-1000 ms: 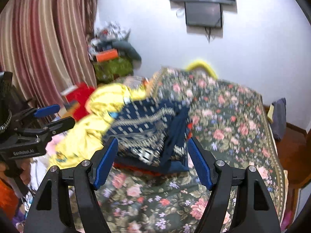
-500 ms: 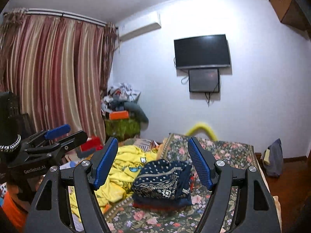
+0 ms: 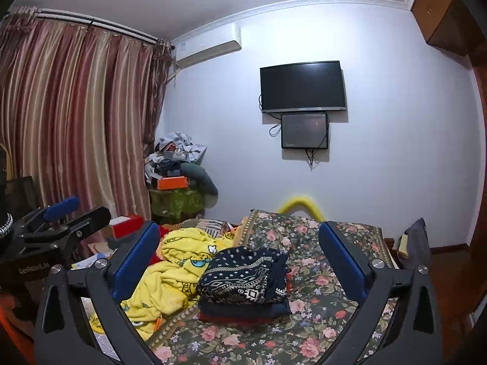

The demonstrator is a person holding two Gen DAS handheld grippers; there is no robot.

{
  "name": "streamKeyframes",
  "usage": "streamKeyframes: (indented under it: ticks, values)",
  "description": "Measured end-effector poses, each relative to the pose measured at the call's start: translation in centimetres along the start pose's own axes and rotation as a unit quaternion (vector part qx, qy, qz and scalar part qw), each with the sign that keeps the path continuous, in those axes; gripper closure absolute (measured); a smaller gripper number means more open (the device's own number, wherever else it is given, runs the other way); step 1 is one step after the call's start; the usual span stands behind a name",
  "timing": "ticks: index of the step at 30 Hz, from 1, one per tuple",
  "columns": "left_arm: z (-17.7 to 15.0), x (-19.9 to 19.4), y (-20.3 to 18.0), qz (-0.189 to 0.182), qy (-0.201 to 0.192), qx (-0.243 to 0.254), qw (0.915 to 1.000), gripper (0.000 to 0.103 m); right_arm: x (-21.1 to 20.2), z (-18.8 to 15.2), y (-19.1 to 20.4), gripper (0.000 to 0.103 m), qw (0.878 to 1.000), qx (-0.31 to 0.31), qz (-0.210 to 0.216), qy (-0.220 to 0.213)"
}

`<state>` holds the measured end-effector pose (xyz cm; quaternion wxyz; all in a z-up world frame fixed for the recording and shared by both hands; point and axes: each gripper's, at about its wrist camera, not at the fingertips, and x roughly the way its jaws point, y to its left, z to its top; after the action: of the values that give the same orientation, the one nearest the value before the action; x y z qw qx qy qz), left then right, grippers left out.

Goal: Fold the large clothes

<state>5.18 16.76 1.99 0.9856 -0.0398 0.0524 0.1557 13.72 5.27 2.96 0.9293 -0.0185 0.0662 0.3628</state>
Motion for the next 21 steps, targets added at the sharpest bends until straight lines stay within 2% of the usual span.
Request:
streamKeyframes:
  ticks: [21]
  values:
    - [-1.4,0.6,-0.6,0.013,0.02,0.011,0.9997,0.001,0.0,-1.0,-0.8,0.0,1.0,0.009,-0.008,0.027]
